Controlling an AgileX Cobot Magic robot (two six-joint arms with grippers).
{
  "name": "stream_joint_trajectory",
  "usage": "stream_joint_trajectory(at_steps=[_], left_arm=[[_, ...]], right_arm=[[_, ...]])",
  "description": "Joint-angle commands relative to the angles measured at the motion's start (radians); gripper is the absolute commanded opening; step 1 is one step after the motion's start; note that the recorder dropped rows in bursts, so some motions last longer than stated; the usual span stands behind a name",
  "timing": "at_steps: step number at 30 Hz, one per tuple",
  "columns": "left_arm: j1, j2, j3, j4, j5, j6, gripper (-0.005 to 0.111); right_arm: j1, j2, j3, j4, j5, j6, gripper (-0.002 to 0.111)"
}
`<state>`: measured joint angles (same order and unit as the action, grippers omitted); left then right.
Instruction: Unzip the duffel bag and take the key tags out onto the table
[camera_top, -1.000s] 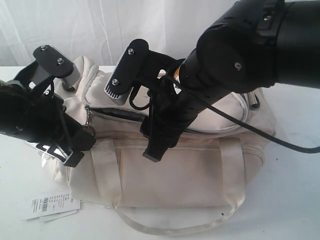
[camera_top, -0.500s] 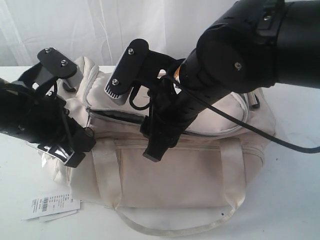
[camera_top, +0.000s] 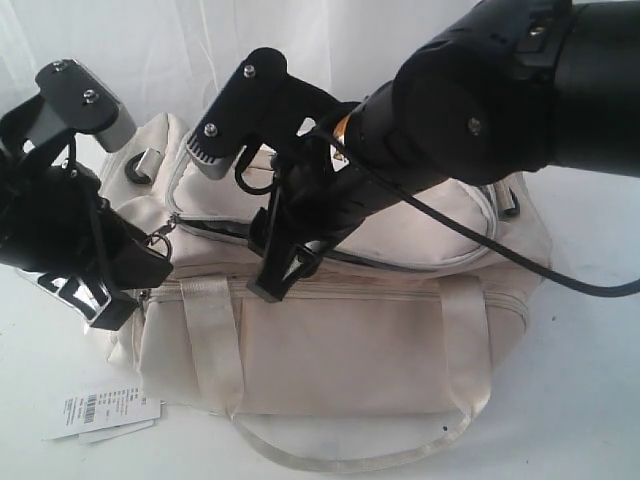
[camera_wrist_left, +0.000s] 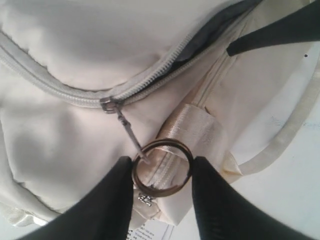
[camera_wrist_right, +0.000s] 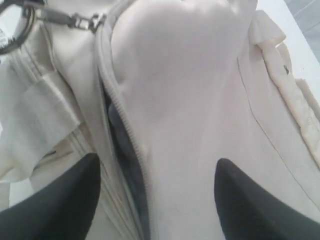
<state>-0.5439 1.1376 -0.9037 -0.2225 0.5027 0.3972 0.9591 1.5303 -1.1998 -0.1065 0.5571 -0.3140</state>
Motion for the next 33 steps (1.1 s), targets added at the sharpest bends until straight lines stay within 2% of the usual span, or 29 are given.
stream_joint_trajectory(at_steps=[1, 17, 19, 24, 30, 33], left_arm=[[-0.005, -0.035, -0.004, -0.001, 0.017, 0.000, 0.000], [-0.005, -0.085, -0.004, 0.012, 0.015, 0.002, 0.000], [-0.005, -0.089, -0.004, 0.019, 0.017, 0.002, 0.000], [-0.005, -0.093, -0.004, 0.068, 0.022, 0.000, 0.000], [-0.005, -0.091, -0.004, 0.116, 0.015, -0.005, 0.000], [-0.005, -0.091, -0.004, 0.133, 0.007, -0.008, 0.000]], right_arm=[[-0.001, -0.002, 0.002, 0.030, -0.047, 0.004, 0.061], [-0.001, 0.083, 0.002, 0.033, -0.048, -0.006, 0.059], [-0.001, 0.083, 0.002, 0.033, -0.044, 0.006, 0.054], [-0.001, 0.083, 0.002, 0.033, 0.018, 0.006, 0.027], [-0.001, 0.083, 0.002, 0.033, 0.080, 0.008, 0.001], [-0.001, 0.083, 0.002, 0.033, 0.102, 0.008, 0.000]])
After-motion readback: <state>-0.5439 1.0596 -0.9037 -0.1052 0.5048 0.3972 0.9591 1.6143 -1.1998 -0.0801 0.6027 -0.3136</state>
